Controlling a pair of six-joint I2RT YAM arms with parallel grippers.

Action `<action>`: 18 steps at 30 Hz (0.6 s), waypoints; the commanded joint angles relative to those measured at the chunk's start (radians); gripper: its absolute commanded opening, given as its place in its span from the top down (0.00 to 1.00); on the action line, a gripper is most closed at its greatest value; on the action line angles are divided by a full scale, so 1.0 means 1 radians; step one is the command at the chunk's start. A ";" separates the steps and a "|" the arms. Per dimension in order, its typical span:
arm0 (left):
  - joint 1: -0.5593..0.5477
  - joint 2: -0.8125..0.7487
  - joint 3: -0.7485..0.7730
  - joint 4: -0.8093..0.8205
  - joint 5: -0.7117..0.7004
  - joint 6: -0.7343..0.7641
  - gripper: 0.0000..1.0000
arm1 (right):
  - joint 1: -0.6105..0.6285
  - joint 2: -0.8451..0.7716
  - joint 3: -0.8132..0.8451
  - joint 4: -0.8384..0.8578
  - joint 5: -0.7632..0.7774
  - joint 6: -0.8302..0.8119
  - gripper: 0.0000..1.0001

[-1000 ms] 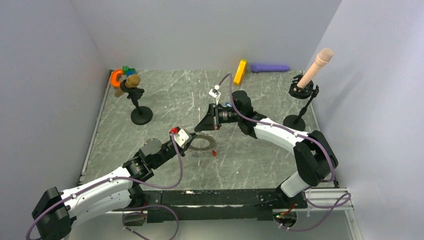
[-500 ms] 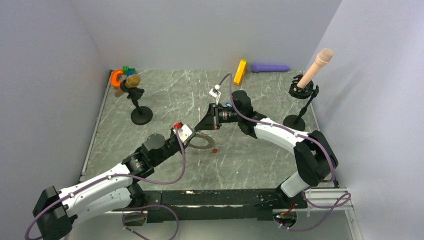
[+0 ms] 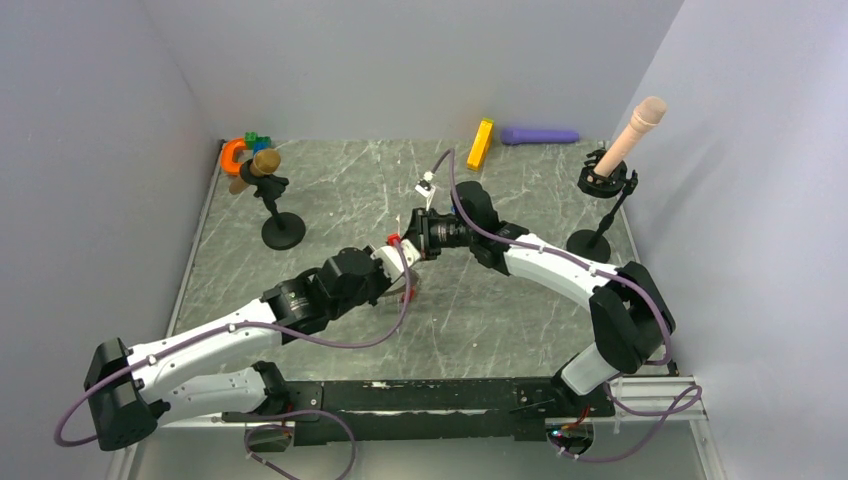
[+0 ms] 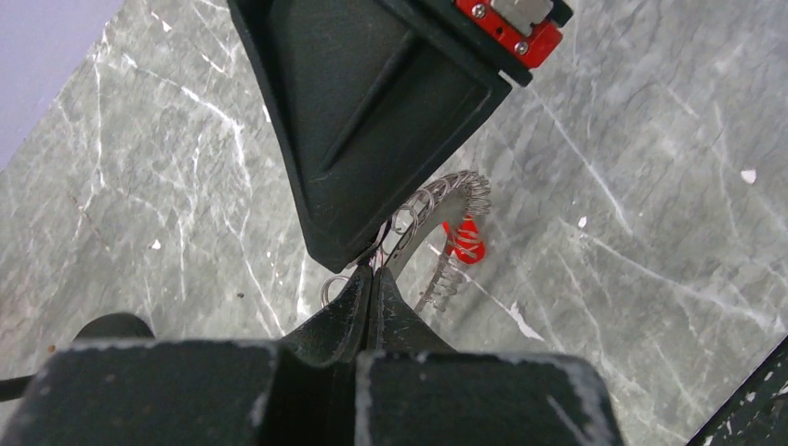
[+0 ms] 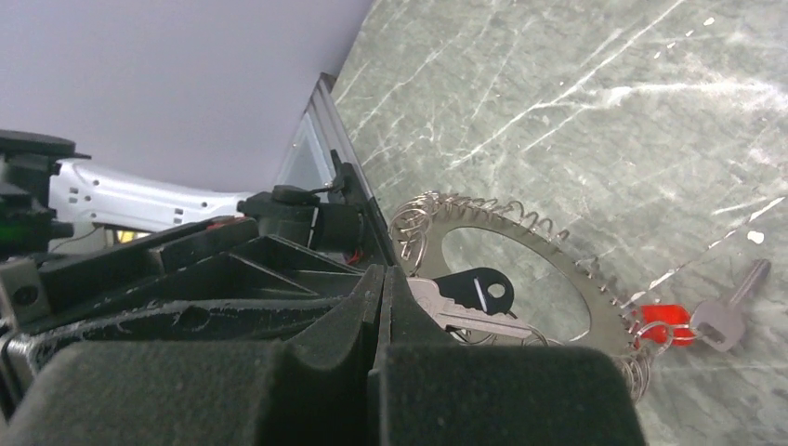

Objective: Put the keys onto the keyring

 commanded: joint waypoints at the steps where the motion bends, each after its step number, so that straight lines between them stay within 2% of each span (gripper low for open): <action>1: -0.043 0.011 0.089 0.083 -0.029 0.002 1.00 | 0.057 -0.014 0.073 -0.065 0.094 0.035 1.00; 8: -0.068 0.066 0.122 0.099 -0.102 0.000 1.00 | 0.101 0.002 0.098 -0.123 0.196 0.093 1.00; 18: -0.104 0.161 0.187 0.111 -0.169 0.047 1.00 | 0.162 0.019 0.113 -0.124 0.205 0.106 1.00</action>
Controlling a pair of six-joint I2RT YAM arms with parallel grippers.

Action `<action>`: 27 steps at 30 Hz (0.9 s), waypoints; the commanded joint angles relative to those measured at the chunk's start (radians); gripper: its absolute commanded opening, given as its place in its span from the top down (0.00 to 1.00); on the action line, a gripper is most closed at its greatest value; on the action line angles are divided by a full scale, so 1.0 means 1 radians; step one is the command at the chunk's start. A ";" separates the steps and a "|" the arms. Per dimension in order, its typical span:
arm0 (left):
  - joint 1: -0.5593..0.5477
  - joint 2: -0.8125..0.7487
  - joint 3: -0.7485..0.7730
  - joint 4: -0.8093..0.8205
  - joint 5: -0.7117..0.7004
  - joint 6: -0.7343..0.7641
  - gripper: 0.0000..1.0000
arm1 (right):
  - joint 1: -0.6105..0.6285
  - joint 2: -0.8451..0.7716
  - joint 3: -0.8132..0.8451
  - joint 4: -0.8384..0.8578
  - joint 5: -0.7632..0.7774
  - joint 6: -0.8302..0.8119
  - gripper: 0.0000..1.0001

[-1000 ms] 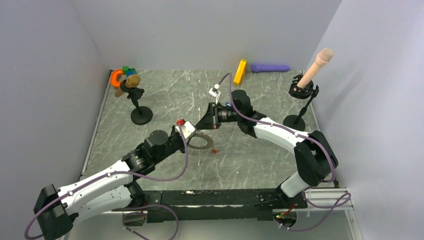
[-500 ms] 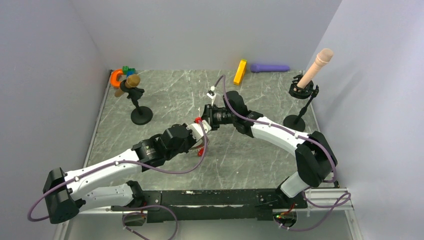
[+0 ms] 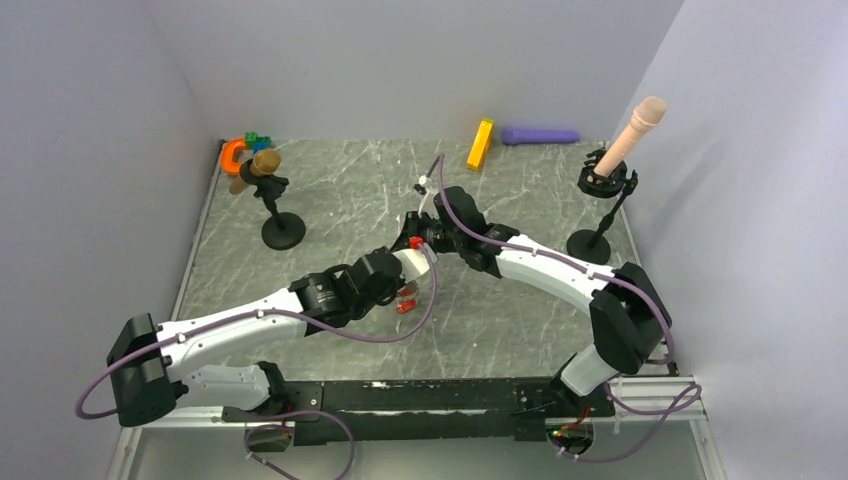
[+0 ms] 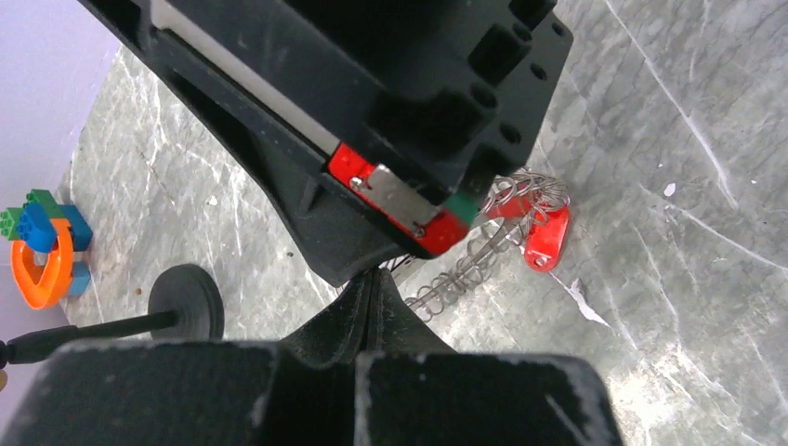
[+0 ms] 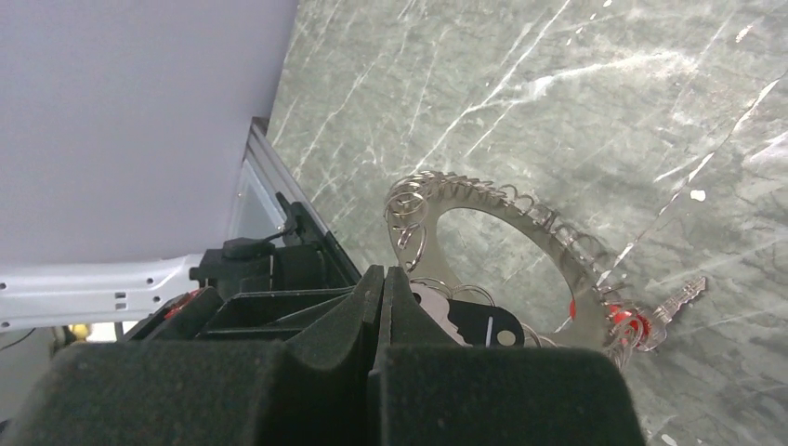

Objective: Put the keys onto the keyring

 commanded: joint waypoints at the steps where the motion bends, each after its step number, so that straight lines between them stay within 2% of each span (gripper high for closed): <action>1: -0.033 -0.010 0.082 0.224 0.035 0.008 1.00 | 0.064 0.008 0.048 0.044 -0.074 0.054 1.00; 5: -0.030 -0.138 -0.030 0.299 0.048 -0.020 0.99 | -0.002 -0.014 0.028 0.067 -0.101 0.037 1.00; 11: 0.004 -0.455 -0.252 0.405 0.091 -0.125 0.69 | -0.046 -0.028 0.024 0.077 -0.142 -0.009 1.00; 15: 0.032 -0.647 -0.352 0.420 0.101 -0.171 0.56 | -0.048 -0.020 0.024 0.088 -0.167 -0.014 1.00; 20: 0.074 -0.755 -0.431 0.394 0.161 -0.171 0.50 | -0.048 -0.016 0.028 0.099 -0.195 -0.026 1.00; 23: 0.098 -0.747 -0.471 0.419 0.244 -0.148 0.51 | -0.049 -0.015 0.034 0.098 -0.212 -0.053 1.00; 27: 0.118 -0.688 -0.512 0.493 0.294 -0.134 0.54 | -0.048 -0.013 0.062 0.051 -0.233 -0.196 1.00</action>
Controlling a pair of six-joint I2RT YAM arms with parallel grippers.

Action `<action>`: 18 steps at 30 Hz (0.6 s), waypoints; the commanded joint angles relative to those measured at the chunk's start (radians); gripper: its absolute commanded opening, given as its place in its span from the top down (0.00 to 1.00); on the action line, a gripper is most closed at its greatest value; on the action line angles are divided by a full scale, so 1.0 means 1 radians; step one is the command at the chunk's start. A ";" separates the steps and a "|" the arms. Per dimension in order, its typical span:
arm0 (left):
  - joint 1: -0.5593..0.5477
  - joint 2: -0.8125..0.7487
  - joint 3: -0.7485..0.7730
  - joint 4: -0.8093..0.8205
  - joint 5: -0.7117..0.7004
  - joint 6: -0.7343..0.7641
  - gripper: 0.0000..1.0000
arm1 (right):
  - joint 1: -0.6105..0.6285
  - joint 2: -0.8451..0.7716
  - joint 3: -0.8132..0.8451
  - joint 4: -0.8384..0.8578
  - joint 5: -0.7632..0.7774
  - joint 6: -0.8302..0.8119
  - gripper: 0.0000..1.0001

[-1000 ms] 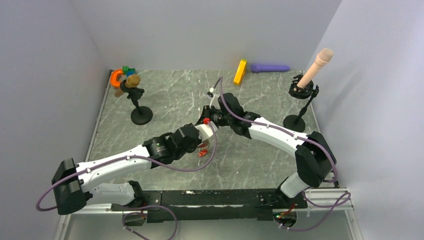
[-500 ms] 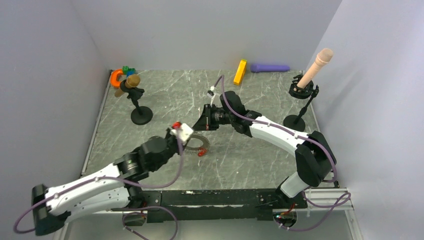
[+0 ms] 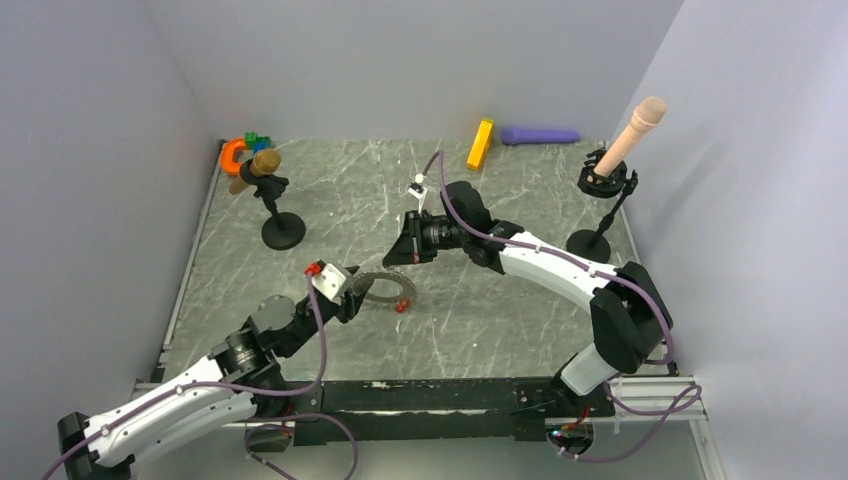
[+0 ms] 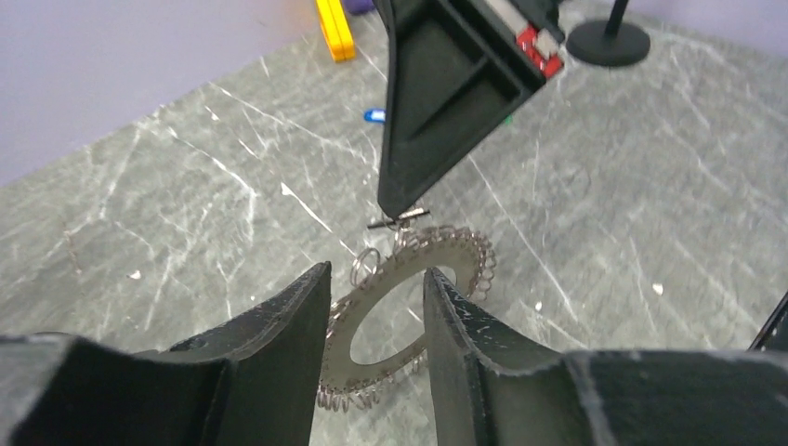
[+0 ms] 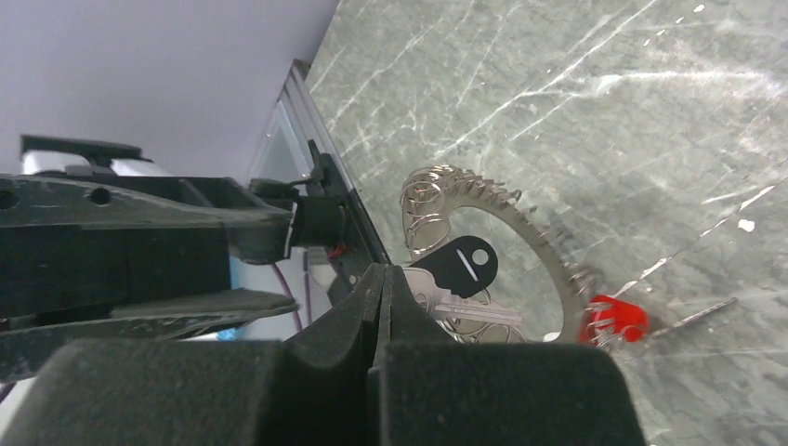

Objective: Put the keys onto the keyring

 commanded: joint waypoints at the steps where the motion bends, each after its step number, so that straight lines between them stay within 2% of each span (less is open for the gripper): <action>1: 0.025 0.062 -0.027 0.114 0.107 0.015 0.56 | -0.003 -0.015 0.066 0.006 -0.060 -0.167 1.00; 9: 0.056 0.171 -0.044 0.213 0.163 0.027 0.60 | -0.004 -0.002 0.054 0.012 -0.084 -0.252 1.00; 18: 0.081 0.253 -0.065 0.307 0.187 0.031 0.61 | -0.003 0.008 0.053 0.019 -0.095 -0.244 1.00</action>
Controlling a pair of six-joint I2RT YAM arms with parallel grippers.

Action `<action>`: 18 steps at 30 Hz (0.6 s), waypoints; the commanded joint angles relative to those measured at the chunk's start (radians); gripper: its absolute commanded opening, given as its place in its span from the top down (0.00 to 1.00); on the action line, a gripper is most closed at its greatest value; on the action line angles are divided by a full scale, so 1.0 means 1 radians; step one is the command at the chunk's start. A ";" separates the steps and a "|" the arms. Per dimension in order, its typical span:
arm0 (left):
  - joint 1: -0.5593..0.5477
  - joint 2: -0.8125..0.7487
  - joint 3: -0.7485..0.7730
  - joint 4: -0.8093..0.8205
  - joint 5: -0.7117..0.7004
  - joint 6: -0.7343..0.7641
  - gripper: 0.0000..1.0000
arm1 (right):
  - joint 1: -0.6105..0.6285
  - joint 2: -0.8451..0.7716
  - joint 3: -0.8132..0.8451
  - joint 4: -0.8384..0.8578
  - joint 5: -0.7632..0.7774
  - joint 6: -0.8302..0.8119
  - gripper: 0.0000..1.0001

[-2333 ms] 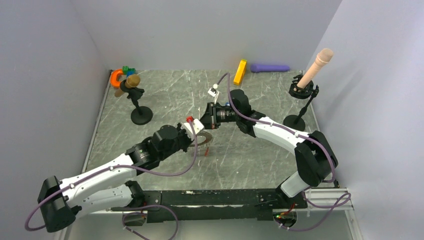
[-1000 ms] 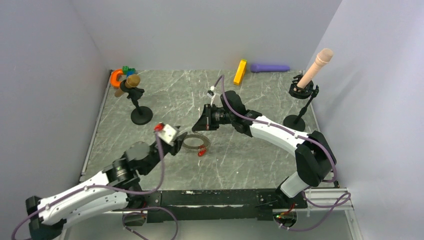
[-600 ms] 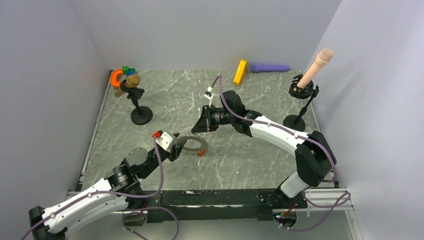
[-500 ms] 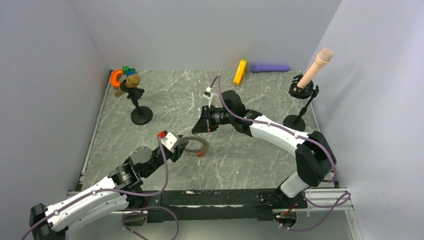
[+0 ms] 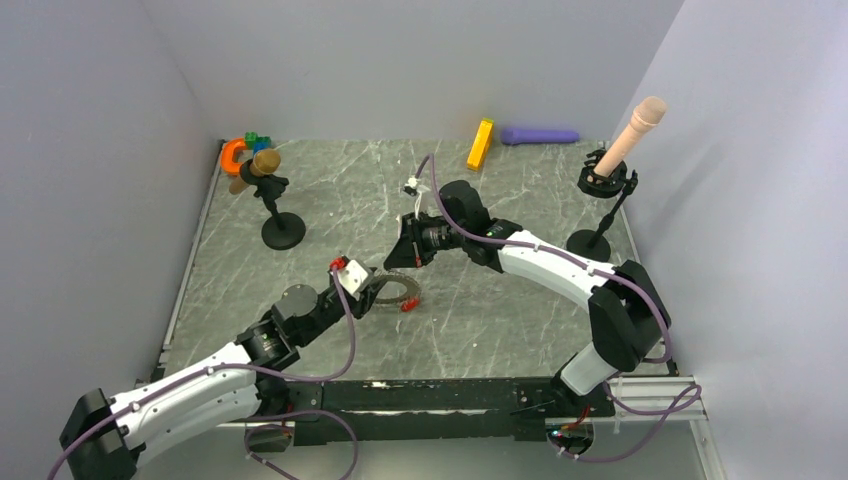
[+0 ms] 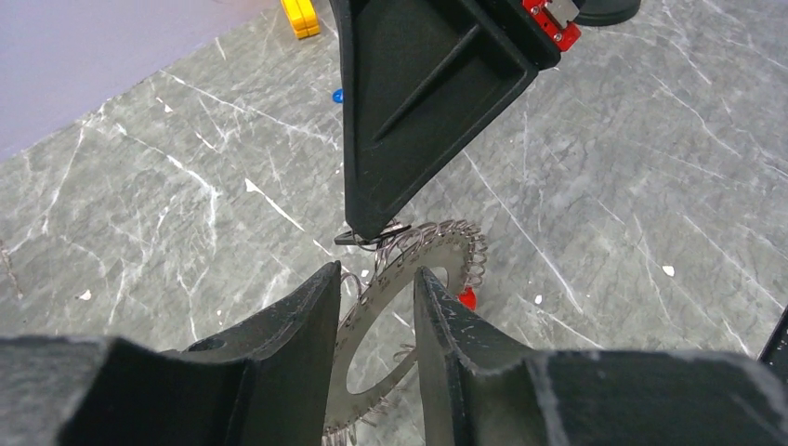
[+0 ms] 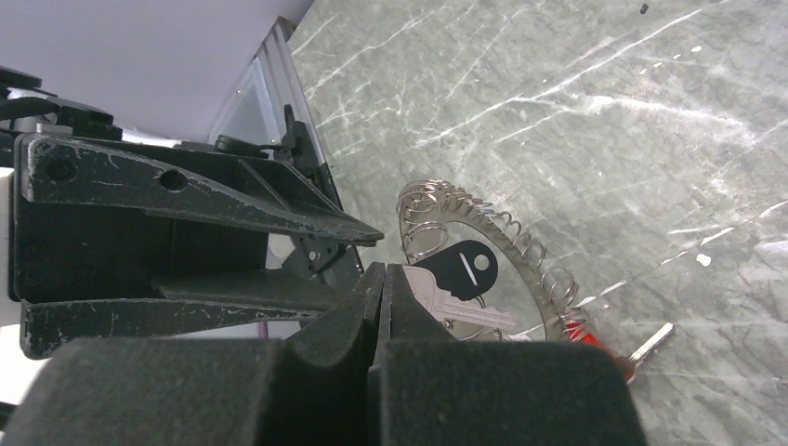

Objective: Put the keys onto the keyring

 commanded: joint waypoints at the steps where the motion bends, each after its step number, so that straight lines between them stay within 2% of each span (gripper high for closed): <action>1: 0.014 0.037 -0.006 0.097 0.038 0.008 0.61 | -0.003 -0.001 0.038 0.043 -0.035 -0.009 1.00; 9: 0.023 0.096 0.018 0.083 0.029 0.042 0.66 | -0.002 -0.003 0.040 0.047 -0.049 0.000 1.00; 14: 0.026 0.115 0.036 0.066 0.026 0.053 0.85 | -0.002 -0.005 0.040 0.048 -0.051 0.004 1.00; 18: 0.028 0.119 0.040 0.069 0.018 0.053 0.90 | -0.001 -0.005 0.040 0.048 -0.054 0.008 1.00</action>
